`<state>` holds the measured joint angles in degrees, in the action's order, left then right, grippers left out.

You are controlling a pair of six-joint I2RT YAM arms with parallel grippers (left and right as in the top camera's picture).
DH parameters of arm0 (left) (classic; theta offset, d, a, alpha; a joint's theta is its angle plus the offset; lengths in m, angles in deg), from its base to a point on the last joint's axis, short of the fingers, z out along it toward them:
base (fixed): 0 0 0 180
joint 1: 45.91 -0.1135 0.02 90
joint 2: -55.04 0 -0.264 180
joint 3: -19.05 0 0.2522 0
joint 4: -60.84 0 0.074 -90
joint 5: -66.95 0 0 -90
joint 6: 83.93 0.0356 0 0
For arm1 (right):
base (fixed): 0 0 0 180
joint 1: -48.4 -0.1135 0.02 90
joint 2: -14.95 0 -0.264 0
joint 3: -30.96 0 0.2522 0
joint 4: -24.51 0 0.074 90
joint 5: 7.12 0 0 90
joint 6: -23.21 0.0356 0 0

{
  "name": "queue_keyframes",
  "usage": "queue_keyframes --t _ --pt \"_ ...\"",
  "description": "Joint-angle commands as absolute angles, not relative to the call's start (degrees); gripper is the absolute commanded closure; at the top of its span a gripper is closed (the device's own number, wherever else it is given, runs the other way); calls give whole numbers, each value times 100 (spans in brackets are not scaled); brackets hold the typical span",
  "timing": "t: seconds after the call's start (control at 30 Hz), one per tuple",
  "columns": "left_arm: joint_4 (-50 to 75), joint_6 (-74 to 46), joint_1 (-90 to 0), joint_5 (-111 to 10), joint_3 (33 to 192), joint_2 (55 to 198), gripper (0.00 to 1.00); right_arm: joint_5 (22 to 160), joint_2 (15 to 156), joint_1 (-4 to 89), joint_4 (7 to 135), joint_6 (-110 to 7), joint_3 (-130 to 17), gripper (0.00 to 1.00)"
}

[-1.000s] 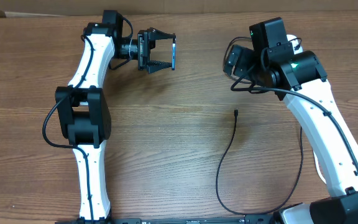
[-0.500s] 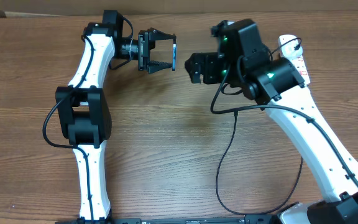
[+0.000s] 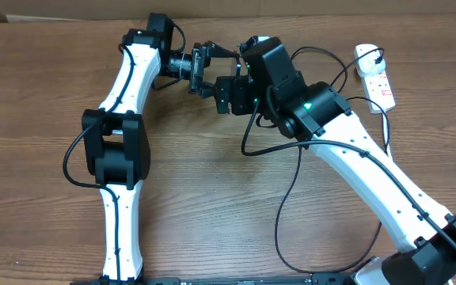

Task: Plug charger to phone and switch on socket
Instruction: 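Swing the right gripper toward the phone held by the left gripper, then grasp the phone's edge with the right gripper beside the left gripper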

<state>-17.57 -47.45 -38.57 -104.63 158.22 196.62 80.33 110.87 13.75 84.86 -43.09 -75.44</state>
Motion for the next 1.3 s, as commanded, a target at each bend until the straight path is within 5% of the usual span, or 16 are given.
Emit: queue_keyframes --t 0.0,0.6,1.27 --pt "-1706 -4762 -3831 -10608 15984 19691 26 7773 11428 1375 8460 -3996 -7662 4" --pt "-1713 -4666 -3735 -10341 15984 19691 27 7080 11773 1375 7853 -3850 -7662 26" --pt "-1713 -4970 -3626 -10098 15984 19691 26 6746 11889 1347 7831 -3233 -7662 31"
